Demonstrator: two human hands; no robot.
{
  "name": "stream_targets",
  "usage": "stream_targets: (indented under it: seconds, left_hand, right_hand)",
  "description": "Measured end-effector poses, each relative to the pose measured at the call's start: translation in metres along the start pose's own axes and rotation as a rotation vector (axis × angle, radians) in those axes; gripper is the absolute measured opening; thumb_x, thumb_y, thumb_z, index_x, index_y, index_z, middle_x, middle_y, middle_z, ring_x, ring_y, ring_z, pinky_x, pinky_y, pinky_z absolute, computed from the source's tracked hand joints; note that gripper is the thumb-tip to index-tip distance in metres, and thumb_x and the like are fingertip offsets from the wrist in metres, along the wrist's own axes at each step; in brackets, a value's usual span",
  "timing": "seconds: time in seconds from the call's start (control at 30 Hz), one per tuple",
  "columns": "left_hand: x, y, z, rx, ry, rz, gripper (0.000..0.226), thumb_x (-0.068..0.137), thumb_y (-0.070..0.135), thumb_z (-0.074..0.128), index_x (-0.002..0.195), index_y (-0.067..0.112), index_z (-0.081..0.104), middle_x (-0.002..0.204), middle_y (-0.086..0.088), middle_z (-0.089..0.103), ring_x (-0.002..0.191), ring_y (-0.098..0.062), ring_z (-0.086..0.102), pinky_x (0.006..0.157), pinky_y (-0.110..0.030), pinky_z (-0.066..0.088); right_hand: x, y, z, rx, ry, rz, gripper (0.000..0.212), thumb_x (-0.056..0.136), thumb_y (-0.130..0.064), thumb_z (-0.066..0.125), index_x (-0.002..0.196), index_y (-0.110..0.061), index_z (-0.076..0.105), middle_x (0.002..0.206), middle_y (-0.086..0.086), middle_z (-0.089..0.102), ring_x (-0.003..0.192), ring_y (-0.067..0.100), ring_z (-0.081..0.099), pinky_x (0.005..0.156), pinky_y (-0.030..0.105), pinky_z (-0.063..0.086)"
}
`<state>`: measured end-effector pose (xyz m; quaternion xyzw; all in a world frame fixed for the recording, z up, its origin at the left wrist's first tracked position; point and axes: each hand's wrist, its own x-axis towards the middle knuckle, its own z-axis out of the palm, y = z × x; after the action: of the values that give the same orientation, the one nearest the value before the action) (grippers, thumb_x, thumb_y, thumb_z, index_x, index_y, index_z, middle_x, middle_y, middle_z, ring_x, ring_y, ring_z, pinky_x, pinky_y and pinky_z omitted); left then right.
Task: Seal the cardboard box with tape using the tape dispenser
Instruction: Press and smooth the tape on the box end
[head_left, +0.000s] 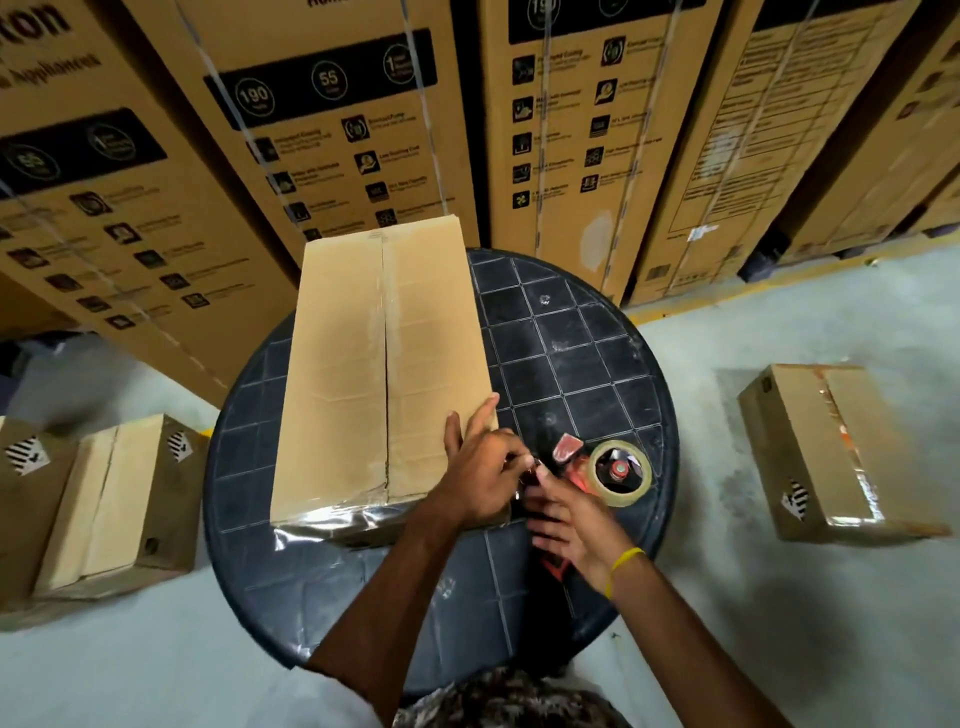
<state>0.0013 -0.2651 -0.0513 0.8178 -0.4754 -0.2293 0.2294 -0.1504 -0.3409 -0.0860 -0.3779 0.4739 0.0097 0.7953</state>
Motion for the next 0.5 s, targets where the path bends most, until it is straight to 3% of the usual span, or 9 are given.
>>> stream_targets:
  seconds: [0.07, 0.17, 0.27, 0.33, 0.4, 0.43, 0.47, 0.5]
  left_hand:
    - [0.002, 0.004, -0.003, -0.015, -0.024, -0.031, 0.022, 0.099, 0.019, 0.055, 0.091, 0.026, 0.074, 0.125, 0.011, 0.068, 0.154, -0.004, -0.004, 0.119, -0.05, -0.018]
    - [0.005, 0.008, -0.009, -0.051, -0.103, -0.054, 0.03, 0.096, 0.022, 0.048, 0.088, 0.024, 0.077, 0.134, 0.012, 0.064, 0.154, -0.004, -0.002, 0.119, -0.049, -0.019]
    - [0.007, 0.005, -0.013, -0.008, -0.171, -0.03, 0.031, 0.103, 0.025, 0.046, 0.097, 0.023, 0.076, 0.151, 0.015, 0.049, 0.155, -0.005, -0.007, 0.118, -0.05, -0.021]
    - [0.006, -0.002, -0.016, 0.088, -0.206, 0.024, 0.036, 0.108, 0.037, 0.038, 0.117, 0.025, 0.071, 0.168, 0.014, 0.02, 0.154, -0.005, -0.015, 0.118, -0.05, -0.023]
    - [0.001, -0.011, -0.021, 0.164, -0.228, 0.091, 0.053, 0.107, 0.05, 0.035, 0.155, 0.029, 0.039, 0.17, 0.011, -0.007, 0.154, -0.007, -0.017, 0.122, -0.049, -0.017]
    - [-0.003, -0.015, -0.024, 0.174, -0.201, 0.12, 0.067, 0.104, 0.056, 0.039, 0.162, 0.028, 0.02, 0.17, 0.008, -0.007, 0.155, -0.009, -0.011, 0.125, -0.046, -0.009]
    - [-0.01, -0.019, -0.026, 0.176, -0.135, 0.152, 0.08, 0.098, 0.06, 0.048, 0.163, 0.024, 0.017, 0.171, 0.005, 0.004, 0.157, -0.011, 0.001, 0.128, -0.042, 0.002]
    - [-0.019, -0.021, -0.029, 0.186, -0.044, 0.188, 0.087, 0.09, 0.061, 0.059, 0.16, 0.02, 0.029, 0.168, 0.001, 0.023, 0.155, -0.015, 0.018, 0.127, -0.038, 0.016]
  right_hand:
    - [-0.006, 0.001, 0.016, 0.27, -0.117, 0.025, 0.046, 0.083, -0.043, 0.072, 0.116, -0.012, 0.071, 0.101, 0.005, 0.076, 0.092, 0.021, 0.067, 0.079, 0.031, 0.051]
    - [-0.002, 0.011, 0.035, 0.472, -0.052, 0.005, 0.028, 0.082, -0.033, 0.073, 0.103, -0.015, 0.07, 0.079, 0.001, 0.073, 0.072, 0.014, 0.066, 0.069, 0.026, 0.05]
    - [0.0, 0.017, 0.048, 0.541, 0.035, -0.01, 0.007, 0.092, -0.025, 0.071, 0.09, -0.018, 0.071, 0.068, -0.001, 0.067, 0.059, 0.011, 0.062, 0.061, 0.024, 0.045]
    - [-0.002, 0.017, 0.054, 0.557, 0.07, -0.011, 0.011, 0.095, -0.021, 0.068, 0.085, -0.018, 0.071, 0.066, -0.002, 0.065, 0.06, 0.012, 0.058, 0.061, 0.024, 0.042]
    - [-0.004, 0.015, 0.058, 0.572, 0.102, -0.003, 0.018, 0.098, -0.017, 0.062, 0.082, -0.017, 0.069, 0.063, -0.001, 0.063, 0.063, 0.014, 0.055, 0.061, 0.025, 0.04]
    - [-0.005, 0.014, 0.06, 0.575, 0.116, 0.002, 0.02, 0.099, -0.015, 0.059, 0.081, -0.016, 0.069, 0.06, -0.001, 0.063, 0.063, 0.014, 0.054, 0.06, 0.026, 0.04]
    - [-0.004, 0.015, 0.061, 0.575, 0.13, 0.007, 0.021, 0.099, -0.014, 0.058, 0.081, -0.015, 0.068, 0.057, -0.002, 0.063, 0.061, 0.014, 0.053, 0.059, 0.025, 0.039]
    - [-0.003, 0.015, 0.063, 0.57, 0.14, 0.005, 0.02, 0.098, -0.015, 0.06, 0.08, -0.015, 0.069, 0.055, -0.002, 0.062, 0.056, 0.013, 0.053, 0.057, 0.025, 0.039]
